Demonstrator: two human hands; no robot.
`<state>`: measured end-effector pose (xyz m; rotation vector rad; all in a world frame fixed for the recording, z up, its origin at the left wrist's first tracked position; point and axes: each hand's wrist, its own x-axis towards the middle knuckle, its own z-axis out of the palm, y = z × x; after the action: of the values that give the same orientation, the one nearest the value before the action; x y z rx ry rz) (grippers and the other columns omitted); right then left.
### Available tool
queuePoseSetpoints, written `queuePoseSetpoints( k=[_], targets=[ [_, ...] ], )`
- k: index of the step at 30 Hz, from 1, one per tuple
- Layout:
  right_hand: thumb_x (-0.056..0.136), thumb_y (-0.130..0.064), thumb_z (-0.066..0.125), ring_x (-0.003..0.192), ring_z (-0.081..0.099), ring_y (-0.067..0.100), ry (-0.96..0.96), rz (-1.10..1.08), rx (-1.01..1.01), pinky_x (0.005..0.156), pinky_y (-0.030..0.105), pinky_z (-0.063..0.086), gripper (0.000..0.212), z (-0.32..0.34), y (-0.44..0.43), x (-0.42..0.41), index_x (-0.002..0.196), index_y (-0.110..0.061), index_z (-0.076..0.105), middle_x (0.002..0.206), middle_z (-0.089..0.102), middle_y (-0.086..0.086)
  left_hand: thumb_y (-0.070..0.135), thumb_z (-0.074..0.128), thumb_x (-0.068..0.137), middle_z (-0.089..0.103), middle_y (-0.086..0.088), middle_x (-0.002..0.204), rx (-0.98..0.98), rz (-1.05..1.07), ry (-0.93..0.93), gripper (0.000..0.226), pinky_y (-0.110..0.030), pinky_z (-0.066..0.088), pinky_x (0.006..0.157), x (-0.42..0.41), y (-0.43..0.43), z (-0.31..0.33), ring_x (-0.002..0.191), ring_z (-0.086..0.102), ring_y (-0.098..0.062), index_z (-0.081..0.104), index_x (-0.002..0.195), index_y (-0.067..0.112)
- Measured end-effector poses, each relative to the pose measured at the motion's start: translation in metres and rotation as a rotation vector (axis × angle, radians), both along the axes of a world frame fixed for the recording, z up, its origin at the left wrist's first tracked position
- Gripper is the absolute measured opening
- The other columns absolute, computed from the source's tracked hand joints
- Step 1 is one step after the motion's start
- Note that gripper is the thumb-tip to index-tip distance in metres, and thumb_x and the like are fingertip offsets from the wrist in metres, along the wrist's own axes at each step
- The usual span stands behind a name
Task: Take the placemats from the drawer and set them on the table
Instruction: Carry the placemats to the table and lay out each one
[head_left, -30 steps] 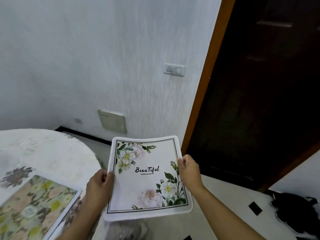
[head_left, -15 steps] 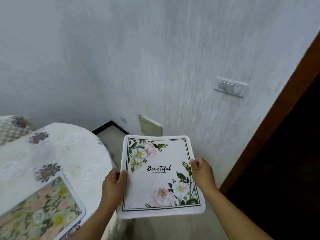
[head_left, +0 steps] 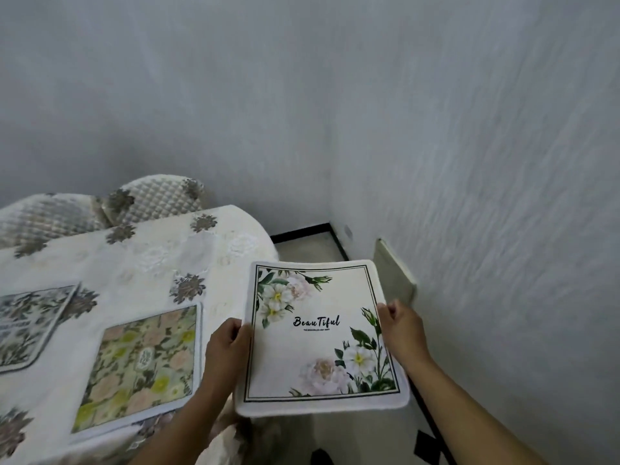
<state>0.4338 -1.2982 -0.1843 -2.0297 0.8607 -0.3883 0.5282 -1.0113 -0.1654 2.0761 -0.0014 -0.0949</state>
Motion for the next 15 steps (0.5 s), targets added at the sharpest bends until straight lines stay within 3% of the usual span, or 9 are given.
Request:
queuePoseSetpoints(
  k=[6,9,15],
  targets=[
    [0.097,-0.027,0.055,0.057,0.051,0.011,0.028,0.034,-0.011,0.054,0.031,0.036,0.032,0.005,-0.053,0.1,0.067,-0.022,0.049,0.062,0.055,-0.004,0.018,0.056,0.094,0.059,-0.014,0.069,-0.018,0.014,0.035,0.025,-0.034,0.037,0.056,0.095,-0.05,-0.024,0.061,0.05,-0.019,0.056,0.074,0.003],
    [0.099,-0.029,0.052,0.055,0.045,0.005,0.069,0.05,-0.041,0.051,0.022,0.032,0.032,0.018,-0.074,0.145,0.068,-0.021,0.047,0.062,0.052,-0.005,0.019,0.056,0.094,0.06,-0.01,0.068,-0.012,0.02,0.043,0.025,-0.035,0.04,0.057,0.142,-0.072,-0.028,0.064,0.053,-0.022,0.057,0.072,0.006],
    [0.099,-0.031,0.051,0.063,0.054,0.019,0.051,0.119,-0.01,0.053,0.026,0.037,0.029,0.015,-0.11,0.239,0.075,-0.015,0.053,0.071,0.06,0.005,0.016,0.056,0.093,0.054,-0.01,0.065,-0.02,0.092,0.032,0.025,-0.033,0.034,0.055,0.212,-0.104,-0.016,0.059,0.045,-0.017,0.053,0.073,0.003]
  ],
)
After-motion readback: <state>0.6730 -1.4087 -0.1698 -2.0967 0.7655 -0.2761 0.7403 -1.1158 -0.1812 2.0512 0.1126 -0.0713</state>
